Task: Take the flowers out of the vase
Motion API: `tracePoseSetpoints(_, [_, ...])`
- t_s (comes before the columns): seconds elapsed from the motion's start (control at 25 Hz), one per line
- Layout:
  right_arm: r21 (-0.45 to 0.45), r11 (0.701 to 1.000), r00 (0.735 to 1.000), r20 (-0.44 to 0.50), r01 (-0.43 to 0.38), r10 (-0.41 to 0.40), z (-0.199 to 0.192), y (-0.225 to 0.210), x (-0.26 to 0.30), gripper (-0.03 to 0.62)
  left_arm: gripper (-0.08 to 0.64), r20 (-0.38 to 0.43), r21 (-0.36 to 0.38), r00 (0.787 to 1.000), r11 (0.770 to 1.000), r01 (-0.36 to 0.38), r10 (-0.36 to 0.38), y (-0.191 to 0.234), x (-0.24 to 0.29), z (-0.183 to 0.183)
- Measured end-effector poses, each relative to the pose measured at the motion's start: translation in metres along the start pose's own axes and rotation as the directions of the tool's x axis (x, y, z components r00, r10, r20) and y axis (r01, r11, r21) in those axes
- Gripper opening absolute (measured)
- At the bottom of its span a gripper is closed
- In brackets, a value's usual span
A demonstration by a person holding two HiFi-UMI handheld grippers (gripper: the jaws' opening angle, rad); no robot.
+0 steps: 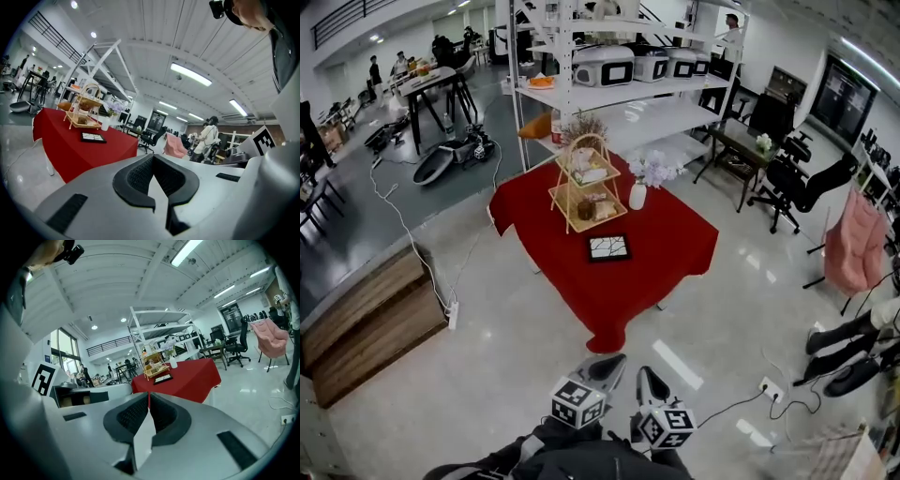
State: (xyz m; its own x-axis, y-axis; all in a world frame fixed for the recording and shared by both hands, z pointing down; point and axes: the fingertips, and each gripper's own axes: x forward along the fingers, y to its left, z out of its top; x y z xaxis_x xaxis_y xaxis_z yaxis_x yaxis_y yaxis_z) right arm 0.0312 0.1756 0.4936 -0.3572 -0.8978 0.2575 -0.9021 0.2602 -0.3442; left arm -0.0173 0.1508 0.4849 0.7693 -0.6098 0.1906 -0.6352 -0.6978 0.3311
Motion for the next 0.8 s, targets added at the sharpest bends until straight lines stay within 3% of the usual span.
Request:
tracePoseSetpoints(0.36, [-0.009, 1.000, 0.999, 0.045, -0.001, 0.001, 0.023, 0.001, 0.048, 0.017, 0.008, 0.002, -0.008, 1.000, 1.000, 0.012, -0.012, 0.035, 0.014, 0.005])
tracePoseSetpoints(0.8, [-0.011, 1.000, 0.998, 0.058, -0.001, 0.001, 0.033, -0.005, 0.066, 0.017, 0.008, 0.010, 0.000, 1.000, 1.000, 0.005, -0.005, 0.057, 0.024, 0.016])
